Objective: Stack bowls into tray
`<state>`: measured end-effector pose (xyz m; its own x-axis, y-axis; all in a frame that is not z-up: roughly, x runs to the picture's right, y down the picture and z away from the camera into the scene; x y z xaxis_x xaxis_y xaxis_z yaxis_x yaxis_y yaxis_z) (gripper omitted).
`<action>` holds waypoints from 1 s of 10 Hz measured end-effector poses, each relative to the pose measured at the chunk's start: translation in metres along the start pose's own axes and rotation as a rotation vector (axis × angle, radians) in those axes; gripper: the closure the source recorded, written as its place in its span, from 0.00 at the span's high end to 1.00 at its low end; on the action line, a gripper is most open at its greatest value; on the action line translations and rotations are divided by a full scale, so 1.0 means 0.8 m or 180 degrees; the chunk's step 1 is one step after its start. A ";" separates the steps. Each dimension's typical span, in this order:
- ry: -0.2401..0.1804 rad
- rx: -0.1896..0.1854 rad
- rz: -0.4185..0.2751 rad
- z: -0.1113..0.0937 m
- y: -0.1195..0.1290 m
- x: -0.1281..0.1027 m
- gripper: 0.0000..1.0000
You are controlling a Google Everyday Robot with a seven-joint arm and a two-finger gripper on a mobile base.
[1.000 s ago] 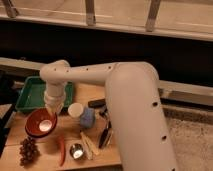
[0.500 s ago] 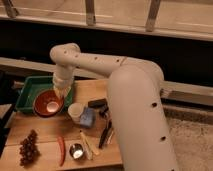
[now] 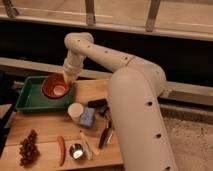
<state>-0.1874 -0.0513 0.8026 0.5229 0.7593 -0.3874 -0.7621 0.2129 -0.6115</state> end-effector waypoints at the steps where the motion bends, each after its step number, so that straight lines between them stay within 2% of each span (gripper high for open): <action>1: 0.0001 -0.0001 0.0001 0.000 0.001 0.000 0.00; 4: 0.0032 0.0003 0.0000 0.002 0.001 0.001 0.00; 5: 0.0057 0.0037 0.0038 0.003 -0.004 0.003 0.00; 7: 0.0064 0.0088 0.0137 0.024 -0.017 0.000 0.00; 10: 0.0016 0.0048 0.0164 0.056 -0.013 -0.035 0.00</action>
<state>-0.2114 -0.0469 0.8508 0.4847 0.7665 -0.4214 -0.7937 0.1830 -0.5802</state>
